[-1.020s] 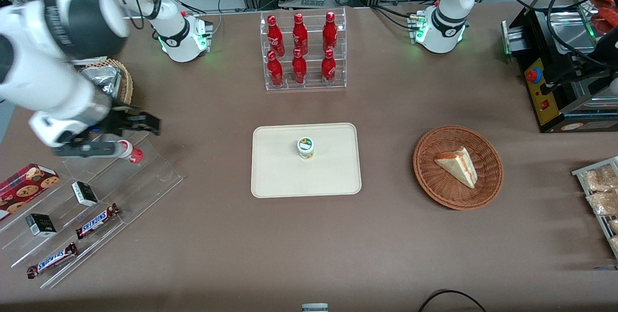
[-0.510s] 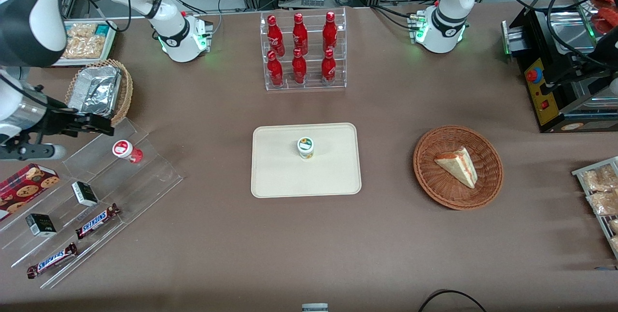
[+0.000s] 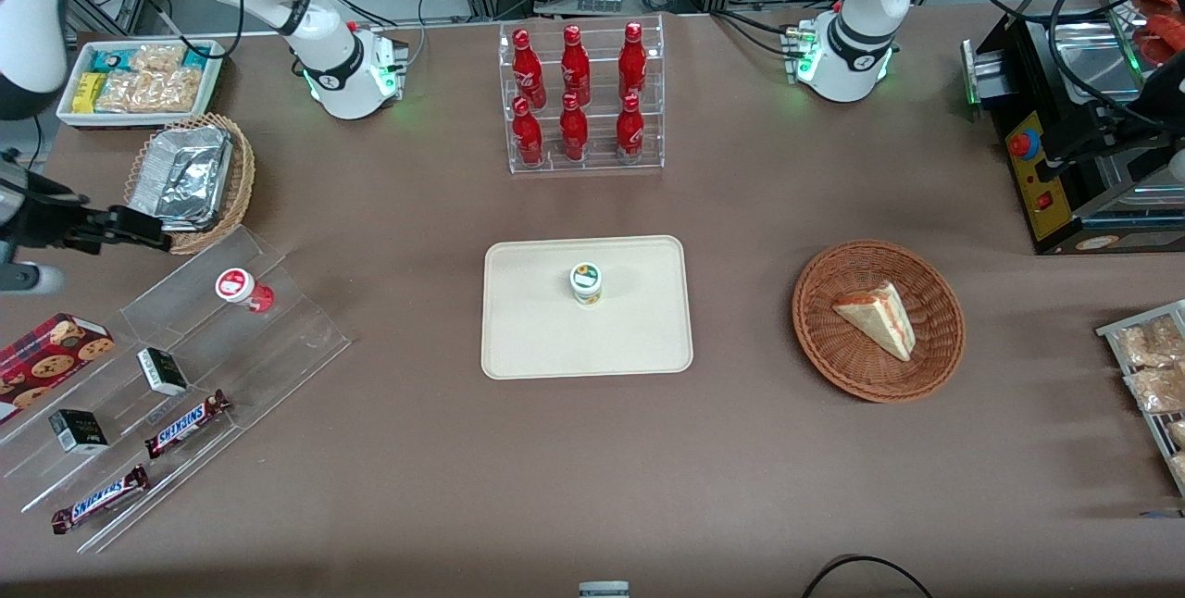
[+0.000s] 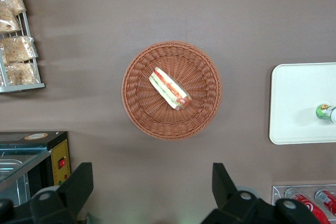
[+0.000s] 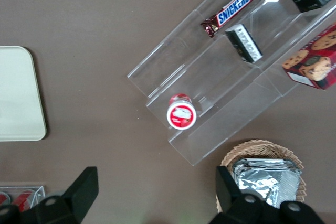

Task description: Place green gum on tray

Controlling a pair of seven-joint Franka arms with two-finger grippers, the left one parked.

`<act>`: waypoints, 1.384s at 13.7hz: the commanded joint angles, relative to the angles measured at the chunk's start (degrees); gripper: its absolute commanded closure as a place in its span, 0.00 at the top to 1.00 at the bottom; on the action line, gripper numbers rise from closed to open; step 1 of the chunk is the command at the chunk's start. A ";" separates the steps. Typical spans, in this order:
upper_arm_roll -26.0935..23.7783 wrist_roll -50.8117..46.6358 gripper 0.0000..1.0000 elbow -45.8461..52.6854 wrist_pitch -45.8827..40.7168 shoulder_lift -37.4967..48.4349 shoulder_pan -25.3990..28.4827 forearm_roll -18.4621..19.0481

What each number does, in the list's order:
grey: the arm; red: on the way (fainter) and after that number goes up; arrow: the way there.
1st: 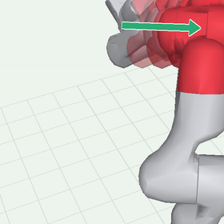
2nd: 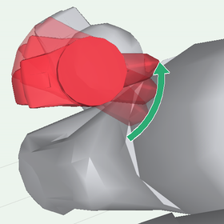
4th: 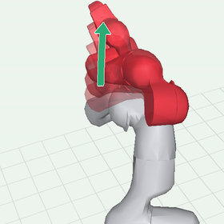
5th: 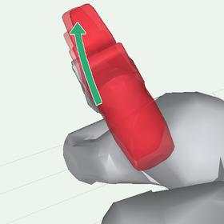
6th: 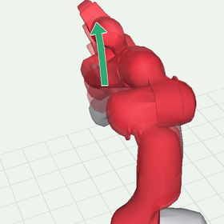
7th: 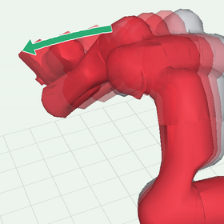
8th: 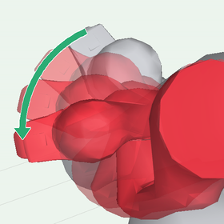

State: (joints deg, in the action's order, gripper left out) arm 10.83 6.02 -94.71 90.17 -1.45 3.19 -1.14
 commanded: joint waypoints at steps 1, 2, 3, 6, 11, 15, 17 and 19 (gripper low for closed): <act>0.50 1.27 0.99 -0.74 -1.48 1.98 -0.47 0.71; 0.59 1.54 0.99 -0.74 -1.57 1.98 -0.55 0.62; 0.59 1.54 0.99 -0.65 -1.83 2.07 -0.29 0.62; 0.16 1.54 0.99 -0.21 -2.19 1.89 0.15 0.62; -0.28 0.84 0.99 0.58 -1.93 1.28 0.32 0.53; -0.55 0.75 0.99 0.58 -2.27 1.28 0.94 0.53; -0.64 0.75 0.99 0.58 -2.19 1.19 0.85 0.53; -1.60 0.75 0.99 0.58 -2.10 1.19 -0.02 0.44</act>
State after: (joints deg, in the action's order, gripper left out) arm 10.13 6.96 -94.72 88.71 -0.20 3.91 -1.14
